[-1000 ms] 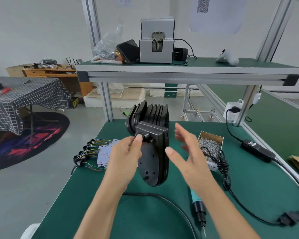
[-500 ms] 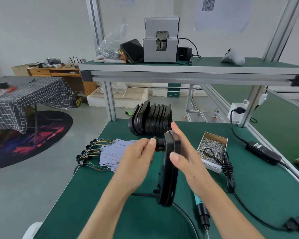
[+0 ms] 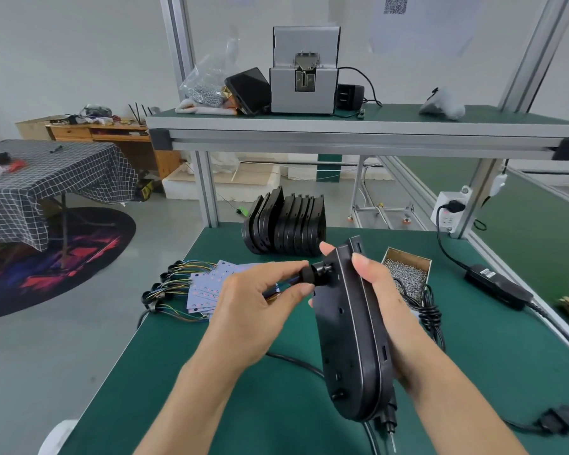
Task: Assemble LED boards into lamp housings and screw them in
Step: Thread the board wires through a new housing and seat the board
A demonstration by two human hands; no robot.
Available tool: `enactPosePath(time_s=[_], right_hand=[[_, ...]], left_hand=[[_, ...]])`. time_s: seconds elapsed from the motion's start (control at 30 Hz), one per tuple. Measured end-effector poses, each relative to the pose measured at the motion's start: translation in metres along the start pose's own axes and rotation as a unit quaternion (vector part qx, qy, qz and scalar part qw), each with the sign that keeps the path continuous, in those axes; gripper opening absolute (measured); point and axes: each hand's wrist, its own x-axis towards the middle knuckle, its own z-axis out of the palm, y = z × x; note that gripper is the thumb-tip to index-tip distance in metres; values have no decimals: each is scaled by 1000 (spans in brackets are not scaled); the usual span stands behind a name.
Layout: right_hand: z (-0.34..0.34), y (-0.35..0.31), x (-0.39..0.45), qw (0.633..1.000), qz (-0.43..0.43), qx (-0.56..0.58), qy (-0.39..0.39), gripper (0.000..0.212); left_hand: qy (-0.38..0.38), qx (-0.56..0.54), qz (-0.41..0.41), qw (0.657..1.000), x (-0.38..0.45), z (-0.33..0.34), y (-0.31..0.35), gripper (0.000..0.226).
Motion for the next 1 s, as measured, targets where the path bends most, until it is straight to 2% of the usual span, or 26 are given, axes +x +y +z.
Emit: enactPosePath(time_s=[0.1,0.2,0.37,0.53,0.63,0.7,0.87,1.0], right_hand=[[6,-2,-3,1000,-4,7,11,45],[11,1,-2,999,-25,-8,27,26],[12,12,-2,996,-83,3,12,53],[12,17,1,995,-103,8,12,58],[16,19,0,993,-117,2,11,63],[16,23,-1,991,-131,20,23,69],[19,15,-2,991,-112,71,23,55],[20,3,-5,996,-78,32,20,45]], left_hand=[[-1,-9,5,1000,-1,2,-1,36],[2,-71,-40,997,-3,8,-2,36],[49,-175,-44,982,-6,13,8,41],[67,-247,-40,966,-4,13,19,18],[65,-241,-38,968,-3,11,22,18],[51,-221,-24,974,-1,12,24,29],[40,-180,-28,982,-3,12,22,30],[40,-155,-26,987,-3,6,23,30]])
